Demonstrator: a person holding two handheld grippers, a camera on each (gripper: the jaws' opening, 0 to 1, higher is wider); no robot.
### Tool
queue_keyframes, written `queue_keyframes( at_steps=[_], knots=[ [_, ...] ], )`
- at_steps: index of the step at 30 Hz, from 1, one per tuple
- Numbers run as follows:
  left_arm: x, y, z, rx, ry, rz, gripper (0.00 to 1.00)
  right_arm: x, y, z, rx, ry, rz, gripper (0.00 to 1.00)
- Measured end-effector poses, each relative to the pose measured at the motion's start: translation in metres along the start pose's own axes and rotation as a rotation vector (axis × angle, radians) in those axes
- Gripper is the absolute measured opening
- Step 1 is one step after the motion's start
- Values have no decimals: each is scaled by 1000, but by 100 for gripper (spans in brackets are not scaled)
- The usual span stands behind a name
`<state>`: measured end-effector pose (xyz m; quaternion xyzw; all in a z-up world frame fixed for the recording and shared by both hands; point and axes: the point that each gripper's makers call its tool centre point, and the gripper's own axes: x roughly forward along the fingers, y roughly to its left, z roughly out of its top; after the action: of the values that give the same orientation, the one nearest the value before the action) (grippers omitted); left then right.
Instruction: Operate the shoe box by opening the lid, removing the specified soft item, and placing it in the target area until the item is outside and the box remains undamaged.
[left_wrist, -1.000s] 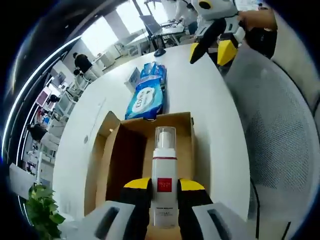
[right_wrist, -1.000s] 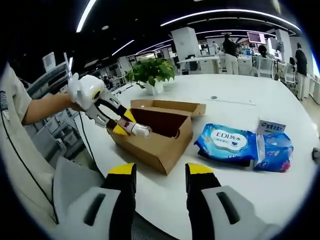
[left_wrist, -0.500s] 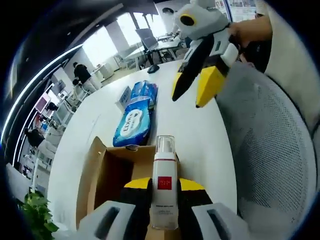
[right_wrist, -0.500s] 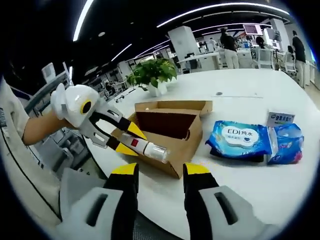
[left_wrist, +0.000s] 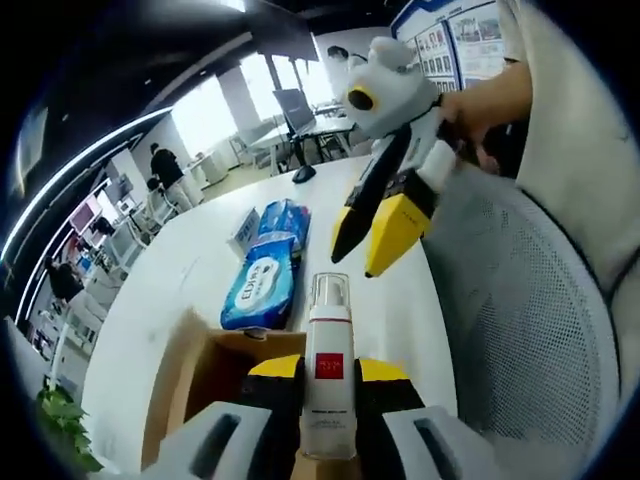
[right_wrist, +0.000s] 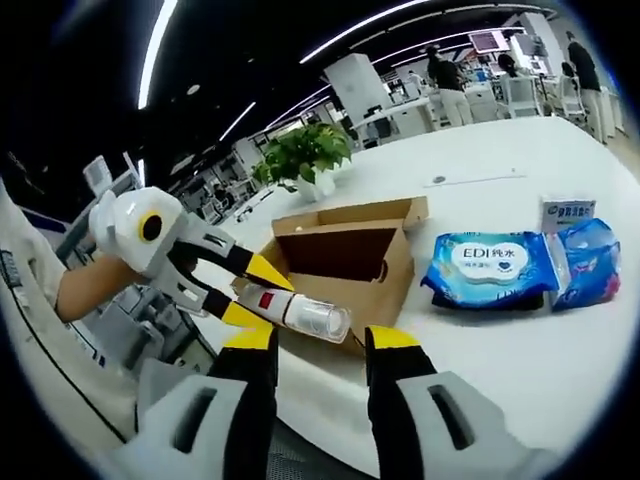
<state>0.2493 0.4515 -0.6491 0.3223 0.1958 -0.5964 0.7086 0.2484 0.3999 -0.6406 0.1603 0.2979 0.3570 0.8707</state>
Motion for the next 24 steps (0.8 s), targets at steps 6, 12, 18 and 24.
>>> queue_keyframes(
  at_steps=[6,12,18,24],
  knots=[
    [-1,-8,16,-6,-72,-27,18,-1,1,1,67,-17,25,29],
    [-2,-11,24,-14,-116,-41,18,-1,8,0,181,-26,85,29],
    [0,-14,21,-1,-106,-46,18,0,11,-3,207,-17,91,27],
    [1,-16,13,28,-76,-51,18,-2,14,-5,235,3,112,23]
  ],
)
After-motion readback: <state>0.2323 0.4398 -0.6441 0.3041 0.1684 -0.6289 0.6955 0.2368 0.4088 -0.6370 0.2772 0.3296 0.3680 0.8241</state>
